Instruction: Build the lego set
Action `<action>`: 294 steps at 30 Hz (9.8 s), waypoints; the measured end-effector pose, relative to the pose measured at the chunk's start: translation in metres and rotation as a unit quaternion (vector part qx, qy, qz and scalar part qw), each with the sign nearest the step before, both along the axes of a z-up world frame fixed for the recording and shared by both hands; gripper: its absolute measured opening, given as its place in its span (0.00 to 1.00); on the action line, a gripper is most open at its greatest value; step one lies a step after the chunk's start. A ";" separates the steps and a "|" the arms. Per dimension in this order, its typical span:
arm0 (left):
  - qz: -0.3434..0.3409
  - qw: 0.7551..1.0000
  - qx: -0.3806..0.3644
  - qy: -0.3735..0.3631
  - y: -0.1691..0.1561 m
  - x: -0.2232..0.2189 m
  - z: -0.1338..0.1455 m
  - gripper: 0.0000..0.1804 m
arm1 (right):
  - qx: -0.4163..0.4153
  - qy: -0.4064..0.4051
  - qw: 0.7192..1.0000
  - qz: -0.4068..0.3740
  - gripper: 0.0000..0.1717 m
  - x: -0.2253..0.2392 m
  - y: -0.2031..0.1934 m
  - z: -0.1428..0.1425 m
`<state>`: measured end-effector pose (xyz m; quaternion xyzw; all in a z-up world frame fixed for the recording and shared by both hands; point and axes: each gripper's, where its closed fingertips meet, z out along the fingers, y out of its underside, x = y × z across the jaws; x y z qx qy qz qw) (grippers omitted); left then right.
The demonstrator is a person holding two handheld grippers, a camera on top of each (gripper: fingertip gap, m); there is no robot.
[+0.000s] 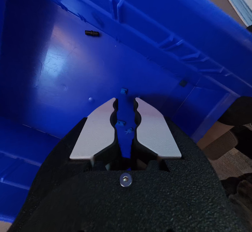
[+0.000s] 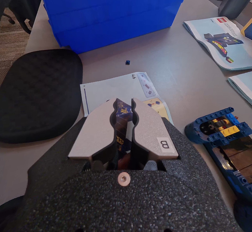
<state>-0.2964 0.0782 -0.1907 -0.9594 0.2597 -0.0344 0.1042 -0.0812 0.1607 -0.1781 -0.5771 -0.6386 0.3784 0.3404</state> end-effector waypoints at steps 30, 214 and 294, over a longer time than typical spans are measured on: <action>0.006 0.997 -0.060 0.041 -0.017 -0.008 -0.019 0.23 | 0.002 0.029 1.000 -0.011 0.11 0.000 0.003 0.011; -0.061 0.992 -0.063 0.091 -0.032 -0.037 -0.013 0.20 | 0.127 -0.094 0.987 0.022 0.00 0.011 0.000 -0.030; 0.030 0.996 0.087 0.019 0.013 0.015 0.060 0.17 | 0.125 -0.094 0.988 0.023 0.00 0.011 0.000 -0.031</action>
